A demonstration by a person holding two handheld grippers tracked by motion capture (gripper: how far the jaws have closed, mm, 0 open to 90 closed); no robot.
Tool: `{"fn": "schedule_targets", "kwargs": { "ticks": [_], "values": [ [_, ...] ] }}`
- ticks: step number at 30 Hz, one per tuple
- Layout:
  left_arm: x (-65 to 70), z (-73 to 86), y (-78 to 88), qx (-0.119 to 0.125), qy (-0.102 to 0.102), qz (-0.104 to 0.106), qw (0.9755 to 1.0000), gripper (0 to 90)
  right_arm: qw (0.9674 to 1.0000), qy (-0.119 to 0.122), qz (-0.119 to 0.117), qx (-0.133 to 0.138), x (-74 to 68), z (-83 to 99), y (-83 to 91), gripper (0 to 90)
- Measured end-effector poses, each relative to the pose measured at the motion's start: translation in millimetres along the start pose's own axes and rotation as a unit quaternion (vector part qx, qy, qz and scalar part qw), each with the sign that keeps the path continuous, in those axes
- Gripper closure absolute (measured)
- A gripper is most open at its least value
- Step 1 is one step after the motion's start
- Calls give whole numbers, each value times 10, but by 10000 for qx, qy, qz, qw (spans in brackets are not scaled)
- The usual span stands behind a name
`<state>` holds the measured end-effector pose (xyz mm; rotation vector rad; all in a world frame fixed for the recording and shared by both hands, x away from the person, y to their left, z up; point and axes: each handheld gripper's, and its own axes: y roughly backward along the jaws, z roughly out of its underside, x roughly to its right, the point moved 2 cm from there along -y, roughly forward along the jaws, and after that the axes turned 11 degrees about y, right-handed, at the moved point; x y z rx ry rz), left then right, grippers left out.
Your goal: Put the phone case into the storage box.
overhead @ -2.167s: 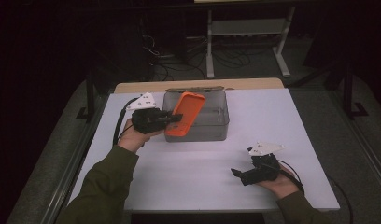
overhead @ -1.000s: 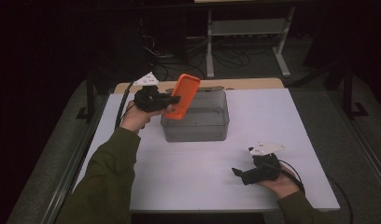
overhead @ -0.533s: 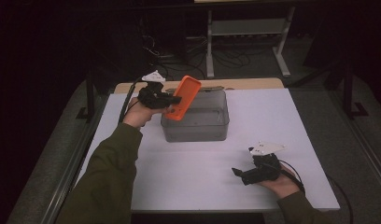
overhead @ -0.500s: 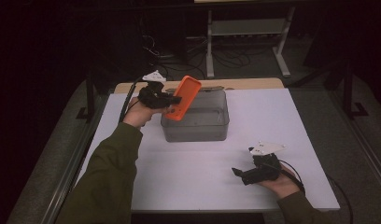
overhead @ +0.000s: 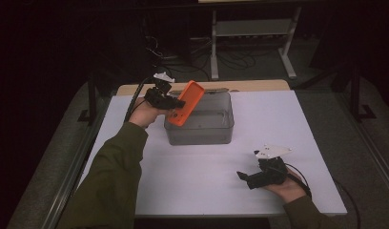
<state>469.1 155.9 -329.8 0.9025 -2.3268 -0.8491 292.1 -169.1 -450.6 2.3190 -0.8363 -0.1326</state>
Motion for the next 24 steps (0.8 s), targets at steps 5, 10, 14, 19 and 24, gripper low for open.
{"fn": "schedule_targets", "kwargs": {
  "ticks": [5,10,14,19,24],
  "values": [
    [-4,-32,-31,-173,107,-103,9997,800,10000,-3,-2,1,-1,0,-1,12],
    [-12,-56,-79,-373,230,-202,9988,800,10000,-10,-7,12,-4,-3,1,12],
    [-11,-73,-119,-523,341,-258,9977,799,10000,5,-11,17,-4,-4,1,12],
    [-11,-86,-182,-761,429,-324,9957,799,10000,-7,-24,30,-7,-7,4,12],
    [-37,-75,-246,-939,578,-391,9931,799,10000,-4,-31,56,-9,-10,8,12]
  ]
}}
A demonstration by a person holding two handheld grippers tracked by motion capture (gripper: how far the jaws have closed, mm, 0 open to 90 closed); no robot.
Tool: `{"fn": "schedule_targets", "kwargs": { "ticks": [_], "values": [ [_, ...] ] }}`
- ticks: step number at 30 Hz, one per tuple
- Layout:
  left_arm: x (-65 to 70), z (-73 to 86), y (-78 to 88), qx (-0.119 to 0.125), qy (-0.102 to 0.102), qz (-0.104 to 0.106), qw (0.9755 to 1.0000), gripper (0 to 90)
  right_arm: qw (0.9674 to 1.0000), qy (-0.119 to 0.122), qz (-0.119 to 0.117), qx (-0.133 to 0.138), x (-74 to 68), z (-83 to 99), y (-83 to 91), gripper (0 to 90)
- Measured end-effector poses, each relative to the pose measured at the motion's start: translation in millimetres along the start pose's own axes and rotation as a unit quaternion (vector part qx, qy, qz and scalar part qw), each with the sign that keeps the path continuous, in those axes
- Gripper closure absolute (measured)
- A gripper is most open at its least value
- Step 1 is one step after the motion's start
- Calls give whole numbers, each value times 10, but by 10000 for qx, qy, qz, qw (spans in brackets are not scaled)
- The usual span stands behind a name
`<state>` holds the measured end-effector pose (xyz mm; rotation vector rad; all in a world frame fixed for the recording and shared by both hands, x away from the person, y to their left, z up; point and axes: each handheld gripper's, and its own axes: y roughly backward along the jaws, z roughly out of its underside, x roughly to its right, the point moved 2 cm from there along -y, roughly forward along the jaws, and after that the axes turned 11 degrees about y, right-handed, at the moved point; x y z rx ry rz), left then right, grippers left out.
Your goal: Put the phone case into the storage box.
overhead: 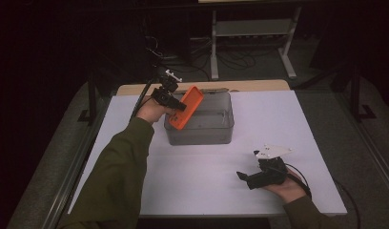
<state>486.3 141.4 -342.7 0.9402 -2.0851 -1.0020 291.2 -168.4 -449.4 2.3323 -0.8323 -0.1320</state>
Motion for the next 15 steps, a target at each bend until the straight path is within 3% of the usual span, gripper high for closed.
{"fn": "schedule_targets", "kwargs": {
  "ticks": [4,15],
  "values": [
    [-36,3,-51,-151,200,-42,9997,799,10000,-5,-5,18,-2,-1,0,12],
    [-87,16,-135,-423,519,-105,9977,798,10000,-9,-9,21,-4,-3,3,12]
  ]
}}
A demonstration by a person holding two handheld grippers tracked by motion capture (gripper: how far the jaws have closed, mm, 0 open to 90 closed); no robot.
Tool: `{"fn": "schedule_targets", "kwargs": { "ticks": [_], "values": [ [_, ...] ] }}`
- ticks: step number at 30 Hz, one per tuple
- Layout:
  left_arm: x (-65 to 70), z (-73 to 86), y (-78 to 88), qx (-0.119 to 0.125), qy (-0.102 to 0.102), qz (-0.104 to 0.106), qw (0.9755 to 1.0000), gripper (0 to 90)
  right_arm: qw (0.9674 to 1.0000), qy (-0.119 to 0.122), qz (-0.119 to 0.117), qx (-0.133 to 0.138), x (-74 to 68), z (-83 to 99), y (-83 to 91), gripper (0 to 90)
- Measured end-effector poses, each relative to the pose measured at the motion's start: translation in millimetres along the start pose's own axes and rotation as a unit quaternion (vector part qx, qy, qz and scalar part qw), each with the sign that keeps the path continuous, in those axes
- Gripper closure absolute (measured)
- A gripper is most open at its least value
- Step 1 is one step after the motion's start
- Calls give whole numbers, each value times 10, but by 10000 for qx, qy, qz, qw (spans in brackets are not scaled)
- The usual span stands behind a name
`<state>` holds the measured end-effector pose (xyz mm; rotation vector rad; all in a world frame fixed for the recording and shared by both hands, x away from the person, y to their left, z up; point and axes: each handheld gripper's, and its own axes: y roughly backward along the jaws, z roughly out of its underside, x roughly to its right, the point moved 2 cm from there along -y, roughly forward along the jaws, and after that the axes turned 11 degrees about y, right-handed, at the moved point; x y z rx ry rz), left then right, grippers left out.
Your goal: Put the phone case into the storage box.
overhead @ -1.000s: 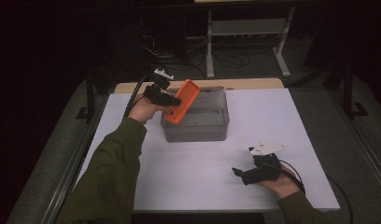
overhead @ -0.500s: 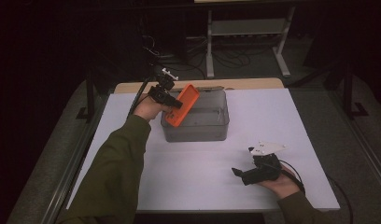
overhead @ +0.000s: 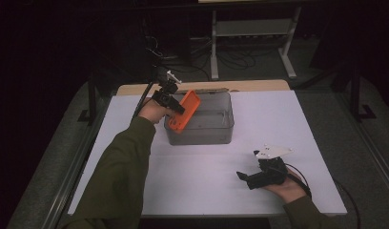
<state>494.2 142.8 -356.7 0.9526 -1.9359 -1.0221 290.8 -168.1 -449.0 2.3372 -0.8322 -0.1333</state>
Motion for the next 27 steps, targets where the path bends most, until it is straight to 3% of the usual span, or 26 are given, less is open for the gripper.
{"fn": "schedule_targets", "kwargs": {
  "ticks": [8,14,27],
  "values": [
    [-29,4,-68,-182,343,-142,9991,797,10000,7,4,0,-2,-3,9,12],
    [-50,1,-111,-285,662,-231,9971,796,10000,5,5,5,-1,-4,10,12],
    [-76,16,-170,-474,1002,-309,9934,794,10000,29,8,17,-1,-4,8,12]
  ]
}}
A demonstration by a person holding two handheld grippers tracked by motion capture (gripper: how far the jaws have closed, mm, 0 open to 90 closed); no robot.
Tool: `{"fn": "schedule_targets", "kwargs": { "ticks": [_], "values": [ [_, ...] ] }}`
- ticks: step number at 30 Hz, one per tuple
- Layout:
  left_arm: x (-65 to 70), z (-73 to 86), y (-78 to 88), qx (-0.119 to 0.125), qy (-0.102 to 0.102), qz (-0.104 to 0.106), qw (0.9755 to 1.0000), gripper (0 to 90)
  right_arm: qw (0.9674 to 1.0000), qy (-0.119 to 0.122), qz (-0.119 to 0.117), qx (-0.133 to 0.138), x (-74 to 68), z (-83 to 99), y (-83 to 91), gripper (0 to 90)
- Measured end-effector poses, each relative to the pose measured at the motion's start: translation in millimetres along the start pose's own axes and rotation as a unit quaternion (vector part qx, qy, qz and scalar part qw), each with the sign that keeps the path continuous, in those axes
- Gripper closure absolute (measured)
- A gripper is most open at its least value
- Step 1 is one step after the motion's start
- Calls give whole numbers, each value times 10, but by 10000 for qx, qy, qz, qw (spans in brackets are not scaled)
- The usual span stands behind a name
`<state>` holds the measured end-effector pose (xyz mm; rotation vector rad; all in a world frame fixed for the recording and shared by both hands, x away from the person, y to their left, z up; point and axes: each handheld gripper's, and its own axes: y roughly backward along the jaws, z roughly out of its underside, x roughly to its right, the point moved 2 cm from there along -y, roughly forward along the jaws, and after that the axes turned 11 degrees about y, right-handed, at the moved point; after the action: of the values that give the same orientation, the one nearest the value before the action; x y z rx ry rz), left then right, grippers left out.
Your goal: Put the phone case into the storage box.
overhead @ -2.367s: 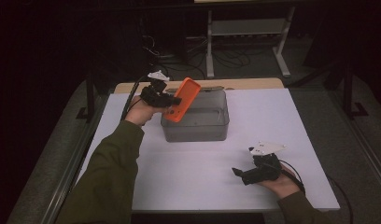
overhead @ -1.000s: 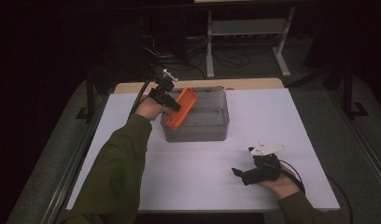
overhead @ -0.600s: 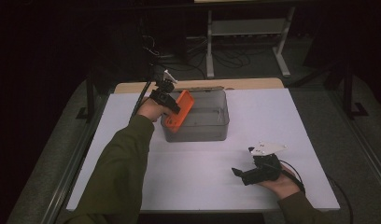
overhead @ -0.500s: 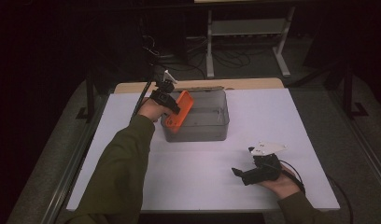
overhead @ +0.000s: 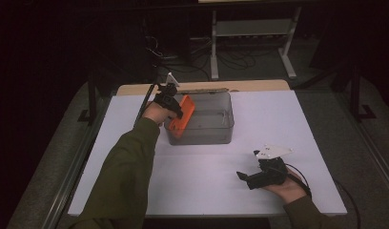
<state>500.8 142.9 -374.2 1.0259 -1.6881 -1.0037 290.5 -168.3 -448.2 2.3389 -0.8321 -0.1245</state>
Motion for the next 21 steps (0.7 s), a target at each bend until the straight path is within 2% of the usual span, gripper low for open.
{"fn": "schedule_targets", "kwargs": {
  "ticks": [9,21],
  "values": [
    [-40,14,-43,-77,209,-47,9997,793,10000,3,5,8,0,-2,5,12],
    [-67,30,-79,-190,269,-16,9995,787,10000,2,8,3,-1,-2,4,12]
  ]
}}
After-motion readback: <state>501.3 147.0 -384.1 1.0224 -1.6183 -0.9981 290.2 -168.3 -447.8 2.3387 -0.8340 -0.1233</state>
